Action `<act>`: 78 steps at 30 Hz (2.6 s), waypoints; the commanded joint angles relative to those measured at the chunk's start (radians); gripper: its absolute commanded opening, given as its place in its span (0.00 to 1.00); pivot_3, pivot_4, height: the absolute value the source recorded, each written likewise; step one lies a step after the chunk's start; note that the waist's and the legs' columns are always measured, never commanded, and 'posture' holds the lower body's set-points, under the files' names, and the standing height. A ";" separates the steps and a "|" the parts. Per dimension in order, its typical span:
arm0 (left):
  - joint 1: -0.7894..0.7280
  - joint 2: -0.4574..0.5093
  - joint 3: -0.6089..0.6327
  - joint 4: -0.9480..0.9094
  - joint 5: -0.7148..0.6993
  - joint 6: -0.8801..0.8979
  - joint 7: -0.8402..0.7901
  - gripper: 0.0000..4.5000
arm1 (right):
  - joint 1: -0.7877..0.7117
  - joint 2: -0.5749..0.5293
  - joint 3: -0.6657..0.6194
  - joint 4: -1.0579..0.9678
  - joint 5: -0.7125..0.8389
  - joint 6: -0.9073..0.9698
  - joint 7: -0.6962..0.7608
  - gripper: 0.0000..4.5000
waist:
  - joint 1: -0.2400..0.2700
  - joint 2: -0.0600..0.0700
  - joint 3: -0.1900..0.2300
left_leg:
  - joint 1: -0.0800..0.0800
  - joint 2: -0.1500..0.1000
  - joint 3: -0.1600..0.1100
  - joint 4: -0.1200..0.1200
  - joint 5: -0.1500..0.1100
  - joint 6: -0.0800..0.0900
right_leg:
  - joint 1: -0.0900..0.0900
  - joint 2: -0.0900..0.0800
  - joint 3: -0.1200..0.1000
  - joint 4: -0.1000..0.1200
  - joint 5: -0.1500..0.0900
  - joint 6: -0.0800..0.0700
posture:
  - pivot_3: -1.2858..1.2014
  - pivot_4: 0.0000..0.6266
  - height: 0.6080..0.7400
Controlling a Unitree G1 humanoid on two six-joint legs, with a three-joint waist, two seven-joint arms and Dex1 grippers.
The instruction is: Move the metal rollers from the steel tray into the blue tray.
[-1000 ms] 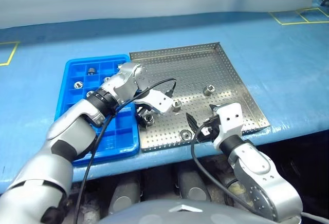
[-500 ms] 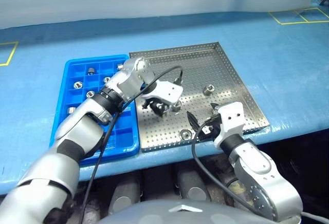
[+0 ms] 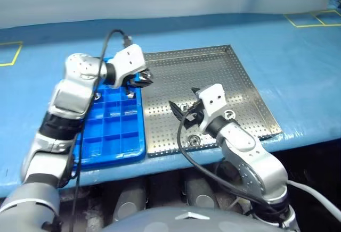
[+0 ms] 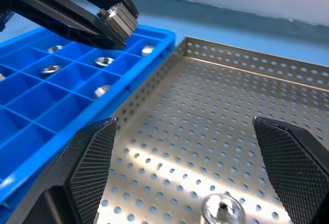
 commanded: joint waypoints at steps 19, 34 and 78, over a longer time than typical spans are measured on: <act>0.529 0.304 0.183 -0.442 -0.092 0.268 0.145 0.38 | -0.091 0.006 0.170 0.133 -0.005 -0.134 0.173 1.00 | 0.074 -0.001 0.001 | 0.002 0.000 -0.006 -0.003 0.003 -0.005 | 0.001 0.000 -0.008 0.000 -0.008 -0.007 | 0.57 0.24 1.00; 0.529 0.346 0.060 -0.400 -0.131 0.298 0.188 0.38 | -0.064 0.002 0.154 0.116 -0.023 -0.142 0.162 1.00 | 0.073 -0.001 0.001 | 0.001 0.000 -0.006 -0.006 0.003 -0.005 | 0.001 -0.001 -0.007 0.000 -0.008 -0.008 | 0.55 0.24 1.00; -0.383 -0.394 -0.487 0.820 0.024 -0.434 -0.145 0.99 | 0.414 -0.087 -0.195 -0.301 -0.022 0.004 -0.047 1.00 | -0.062 -0.004 0.001 | -0.001 0.000 0.002 0.001 -0.001 0.001 | 0.001 -0.001 -0.002 -0.002 -0.002 0.004 | 0.41 0.24 1.00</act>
